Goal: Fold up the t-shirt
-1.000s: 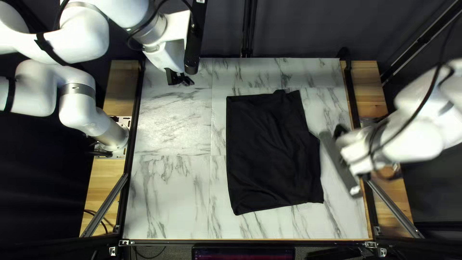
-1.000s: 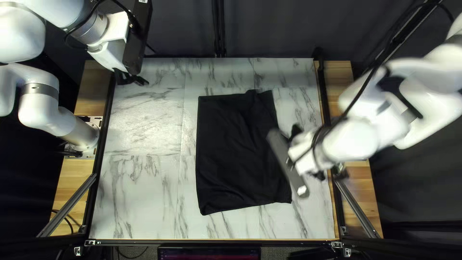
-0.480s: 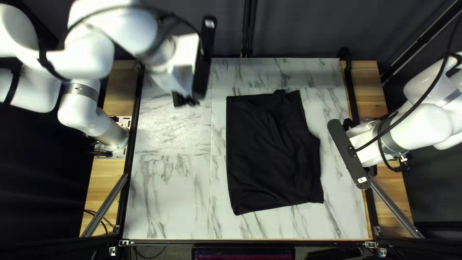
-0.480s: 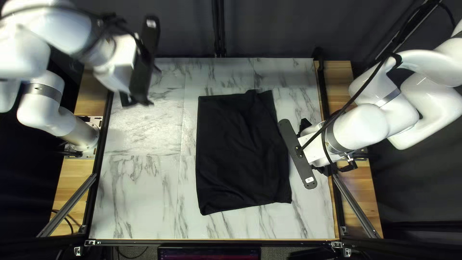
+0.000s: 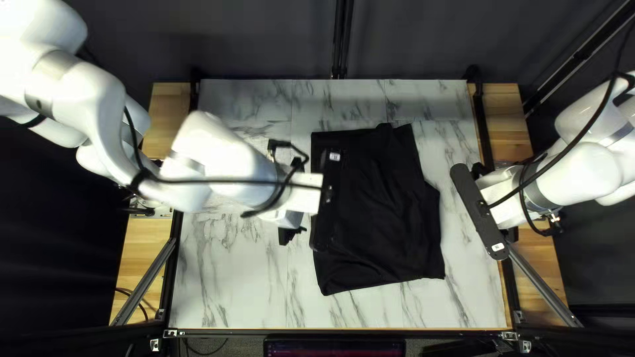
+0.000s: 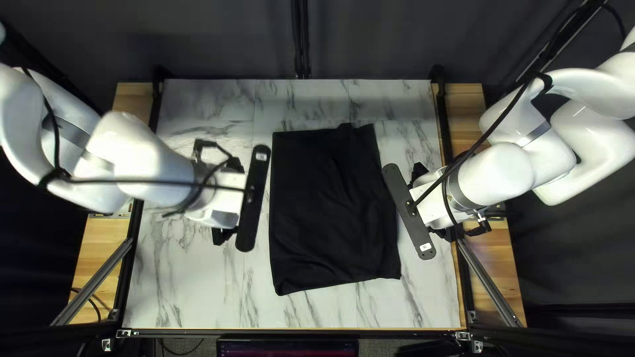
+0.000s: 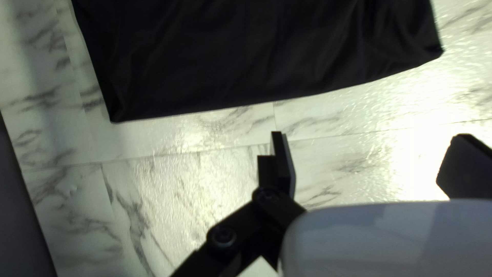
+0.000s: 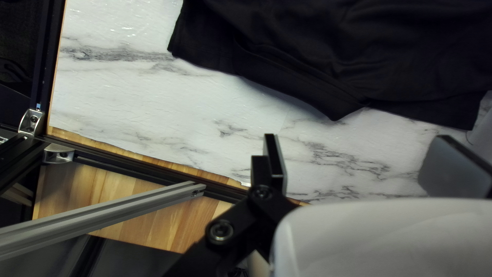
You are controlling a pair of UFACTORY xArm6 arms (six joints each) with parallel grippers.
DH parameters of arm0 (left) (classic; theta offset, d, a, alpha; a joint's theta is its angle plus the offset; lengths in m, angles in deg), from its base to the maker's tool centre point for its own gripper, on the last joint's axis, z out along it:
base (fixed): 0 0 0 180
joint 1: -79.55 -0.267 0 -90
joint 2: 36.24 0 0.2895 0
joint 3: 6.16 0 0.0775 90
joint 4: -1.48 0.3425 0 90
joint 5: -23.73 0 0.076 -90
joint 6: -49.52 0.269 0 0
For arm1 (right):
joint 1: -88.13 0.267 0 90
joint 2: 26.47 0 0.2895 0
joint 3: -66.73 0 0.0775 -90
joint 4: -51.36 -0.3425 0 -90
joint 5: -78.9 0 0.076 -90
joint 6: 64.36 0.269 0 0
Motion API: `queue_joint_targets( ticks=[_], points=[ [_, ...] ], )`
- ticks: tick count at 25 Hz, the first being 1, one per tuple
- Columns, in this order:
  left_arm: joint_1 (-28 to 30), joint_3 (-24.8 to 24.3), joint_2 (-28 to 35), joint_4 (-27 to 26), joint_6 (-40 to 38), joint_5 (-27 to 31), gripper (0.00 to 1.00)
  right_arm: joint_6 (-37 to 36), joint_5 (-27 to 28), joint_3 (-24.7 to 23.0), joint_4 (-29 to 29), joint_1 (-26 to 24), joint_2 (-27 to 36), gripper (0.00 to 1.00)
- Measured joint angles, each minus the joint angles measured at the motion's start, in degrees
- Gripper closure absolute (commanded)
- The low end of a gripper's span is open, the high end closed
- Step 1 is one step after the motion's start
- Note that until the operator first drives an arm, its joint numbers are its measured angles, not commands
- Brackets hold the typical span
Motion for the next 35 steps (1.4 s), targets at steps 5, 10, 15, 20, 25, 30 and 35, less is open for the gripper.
queue_joint_targets(
  ticks=[5, 10, 15, 20, 25, 30, 35],
  points=[
    [0.38, -0.32, 0.86, 0.66, -0.81, 1.48, 0.00, 0.00, 0.00, 0.00, 0.00, 0.00, 0.00, 0.00],
    [0.55, -1.49, 0.04, 0.99, -1.51, -1.35, 0.00, 0.00, 0.00, 0.00, 0.00, 0.00, 0.00, 0.00],
    [4.43, -2.93, -5.59, 5.71, -10.20, -7.29, 0.00, 0.00, 0.00, 0.00, 0.00, 0.00, 0.00, 0.00],
    [8.44, 1.38, -17.32, 10.11, -17.60, -9.65, 0.00, 0.00, 0.00, 0.00, 0.00, 0.00, 0.00, 0.00],
    [9.19, 5.92, -24.49, 10.80, -19.94, -8.55, 0.00, 0.00, 0.00, 0.00, 0.00, 0.00, 0.00, 0.00],
    [9.20, 6.04, -24.63, 10.80, -20.02, -8.47, 0.00, 0.00, 0.00, 0.00, 0.00, 0.00, 0.00, 0.00],
    [9.20, 6.04, -24.63, 10.80, -20.02, -8.47, 0.00, 0.00, 0.00, 0.00, 0.00, 0.00, 0.00, 0.00]
  ],
)
